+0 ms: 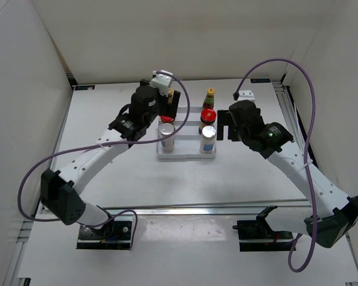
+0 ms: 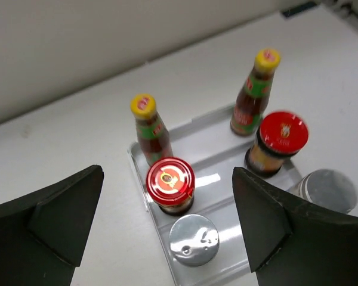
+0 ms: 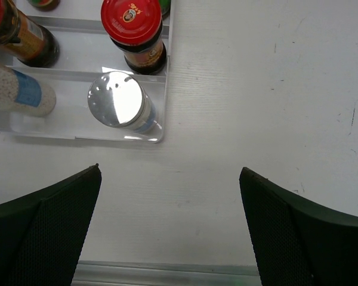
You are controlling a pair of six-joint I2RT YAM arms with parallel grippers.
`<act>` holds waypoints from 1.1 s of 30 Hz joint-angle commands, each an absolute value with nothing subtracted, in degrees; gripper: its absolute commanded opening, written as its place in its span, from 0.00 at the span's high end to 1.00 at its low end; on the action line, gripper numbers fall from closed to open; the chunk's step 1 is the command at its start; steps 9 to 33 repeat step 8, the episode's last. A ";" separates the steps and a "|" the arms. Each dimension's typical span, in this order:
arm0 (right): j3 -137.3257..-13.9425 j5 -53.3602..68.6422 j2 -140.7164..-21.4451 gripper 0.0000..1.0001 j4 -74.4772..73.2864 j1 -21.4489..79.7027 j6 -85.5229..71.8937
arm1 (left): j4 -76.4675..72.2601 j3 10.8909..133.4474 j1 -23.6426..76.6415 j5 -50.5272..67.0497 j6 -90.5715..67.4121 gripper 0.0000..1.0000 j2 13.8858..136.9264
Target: Organize the condiment bottles
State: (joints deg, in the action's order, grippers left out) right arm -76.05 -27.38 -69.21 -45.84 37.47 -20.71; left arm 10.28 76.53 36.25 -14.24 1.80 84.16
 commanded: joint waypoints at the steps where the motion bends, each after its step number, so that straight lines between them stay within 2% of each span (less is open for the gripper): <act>1: -75.94 -26.10 -68.20 0.00 -42.36 37.27 -20.92 | 11.52 78.76 36.39 -17.31 3.78 0.00 75.78; 6: -78.66 -27.50 -71.27 0.00 -44.47 37.27 -20.39 | 8.97 67.54 36.39 -21.17 9.04 0.00 63.84; 8: -77.70 -29.26 -70.15 0.00 -43.86 37.27 -21.79 | 8.96 63.74 36.39 -26.17 9.58 0.00 60.49; 33: -77.70 -29.26 -70.15 0.00 -43.86 37.27 -21.79 | 8.96 63.74 36.39 -26.17 9.58 0.00 60.49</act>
